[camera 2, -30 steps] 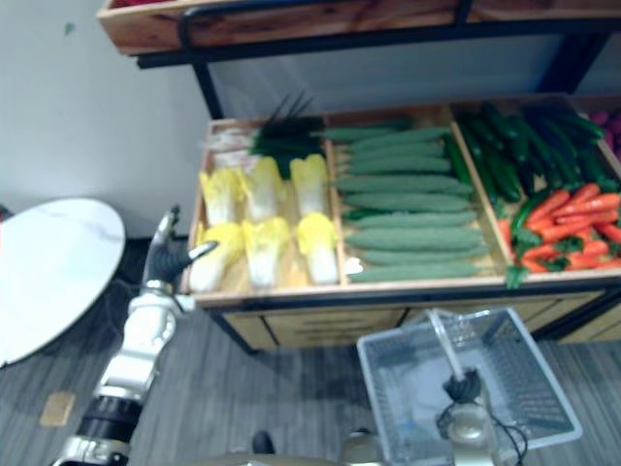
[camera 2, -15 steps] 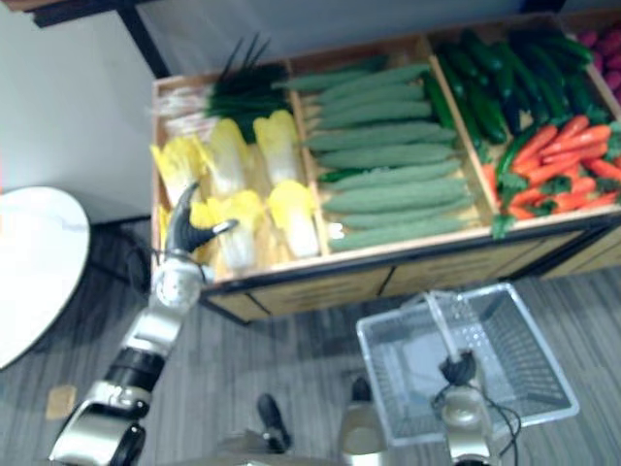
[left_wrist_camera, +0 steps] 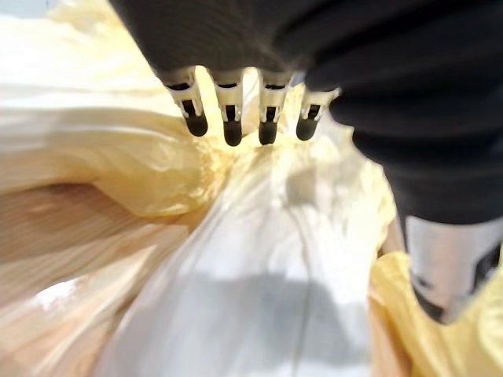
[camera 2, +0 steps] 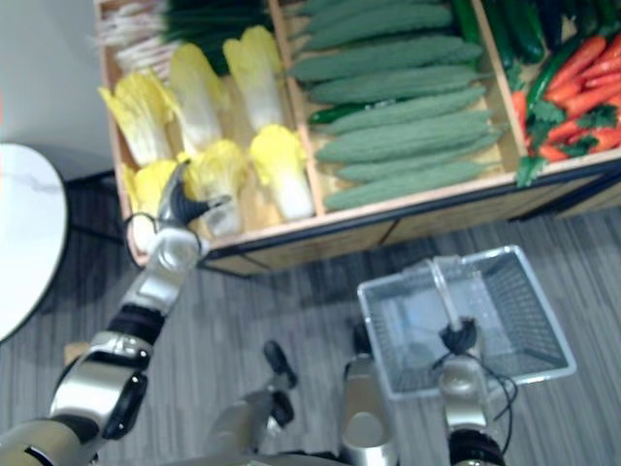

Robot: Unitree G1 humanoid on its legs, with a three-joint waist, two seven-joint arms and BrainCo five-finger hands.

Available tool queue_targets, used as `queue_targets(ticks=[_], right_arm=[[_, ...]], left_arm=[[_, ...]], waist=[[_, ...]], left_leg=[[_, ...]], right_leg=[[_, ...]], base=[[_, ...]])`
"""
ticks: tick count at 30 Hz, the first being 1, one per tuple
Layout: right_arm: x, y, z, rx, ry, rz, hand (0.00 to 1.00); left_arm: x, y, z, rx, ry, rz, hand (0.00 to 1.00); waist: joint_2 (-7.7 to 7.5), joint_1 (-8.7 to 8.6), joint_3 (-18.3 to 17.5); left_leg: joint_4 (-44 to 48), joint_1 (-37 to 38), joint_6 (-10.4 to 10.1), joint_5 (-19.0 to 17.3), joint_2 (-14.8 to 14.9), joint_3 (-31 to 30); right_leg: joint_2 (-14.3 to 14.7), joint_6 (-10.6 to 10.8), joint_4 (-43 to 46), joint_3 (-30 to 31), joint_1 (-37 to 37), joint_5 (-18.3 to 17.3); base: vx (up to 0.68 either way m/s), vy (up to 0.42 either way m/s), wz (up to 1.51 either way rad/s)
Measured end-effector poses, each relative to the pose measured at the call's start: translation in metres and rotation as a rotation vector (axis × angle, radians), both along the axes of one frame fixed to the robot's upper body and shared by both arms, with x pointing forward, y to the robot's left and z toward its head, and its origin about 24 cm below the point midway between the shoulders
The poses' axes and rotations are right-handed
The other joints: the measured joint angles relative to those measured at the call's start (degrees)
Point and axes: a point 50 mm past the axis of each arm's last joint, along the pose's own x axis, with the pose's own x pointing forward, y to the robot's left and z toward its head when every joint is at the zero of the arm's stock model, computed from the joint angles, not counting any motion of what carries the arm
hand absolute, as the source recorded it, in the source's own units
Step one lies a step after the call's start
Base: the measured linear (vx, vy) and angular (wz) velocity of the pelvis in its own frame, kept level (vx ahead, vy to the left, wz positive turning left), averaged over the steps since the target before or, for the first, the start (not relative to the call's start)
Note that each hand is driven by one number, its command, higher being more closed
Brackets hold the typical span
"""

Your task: Pick vegetable in the basket

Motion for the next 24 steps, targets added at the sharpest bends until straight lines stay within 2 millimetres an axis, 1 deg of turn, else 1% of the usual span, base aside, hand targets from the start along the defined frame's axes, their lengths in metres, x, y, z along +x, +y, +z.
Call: queue_targets(ticks=[1,2,7,8,11,13,16,19,24], right_arm=[[0.003,0.0,0.004,-0.003,-0.025,-0.005,1.0],[0.005,0.001,0.006,-0.007,-0.036,-0.003,1.0],[0.012,0.004,0.012,-0.01,-0.074,0.011,1.0],[0.016,0.007,0.013,-0.009,-0.084,0.023,1.0],[0.021,0.014,0.015,-0.016,-0.098,0.048,1.0],[0.022,0.018,0.013,-0.015,-0.092,0.067,1.0],[0.022,0.02,0.013,-0.013,-0.09,0.076,1.0],[0.022,0.022,0.01,-0.008,-0.081,0.081,1.0],[0.02,0.027,0.006,0.009,-0.072,0.084,1.0]], left_arm=[[0.004,0.003,0.003,0.01,0.004,0.013,0.0],[0.005,0.005,0.004,0.016,0.006,0.021,1.0],[0.013,0.016,0.016,0.089,-0.016,0.072,1.0],[0.016,0.022,0.022,0.102,-0.025,0.098,1.0],[0.02,0.029,0.034,0.109,-0.048,0.13,1.0],[0.021,0.033,0.036,0.116,-0.051,0.14,1.0],[0.02,0.033,0.036,0.139,-0.051,0.139,1.0],[0.019,0.03,0.033,0.147,-0.045,0.128,1.0],[0.02,0.017,0.028,0.169,-0.033,0.076,1.0]], waist=[[-0.01,0.03,1.04],[0.04,-0.06,1.49],[-0.29,0.06,2.34],[-0.28,0.14,2.4],[-0.4,0.12,2.58],[-0.57,0.17,2.73],[-0.58,0.29,2.74],[-1.0,0.31,3.0],[-1.98,-0.09,3.6]], left_leg=[[0.0,-0.22,0.0,0.0,0.0,0.48],[0.01,-0.36,-0.01,0.0,0.0,0.63],[0.01,-2.53,0.0,0.01,-0.27,2.81],[0.01,-3.12,0.0,0.01,-0.31,3.53],[0.0,-4.02,-0.45,-0.34,-0.18,4.41],[0.0,-3.88,-0.45,-0.34,0.04,5.06],[0.0,-3.58,-0.23,-0.19,0.13,5.17],[0.0,-1.88,-0.39,-0.37,0.17,5.03],[-0.01,0.31,-0.55,-0.76,0.39,3.25]], right_leg=[[-0.03,0.0,0.45,0.65,-0.8,0.0],[-0.02,0.0,0.48,0.83,-1.03,0.0],[-0.11,0.03,2.27,3.11,-5.26,-0.02],[-0.13,0.04,2.65,3.82,-6.41,-0.01],[0.09,0.1,2.94,4.56,-7.9,0.03],[0.39,0.11,2.72,4.84,-7.88,0.06],[0.54,0.18,2.48,5.01,-7.58,0.13],[0.5,0.19,1.88,4.68,-5.39,0.13],[0.31,0.32,-0.01,2.89,-1.35,0.2]], base=[[0.05,-0.04,-0.16],[0.04,-0.045,-0.17],[0.06,-0.038,-0.18],[0.06,-0.052,-0.2],[0.06,-0.058,-0.13],[0.07,-0.05,-0.1],[0.11,-0.06,-0.05],[0.1,-0.054,0.02],[0.07,-0.049,0.14]])
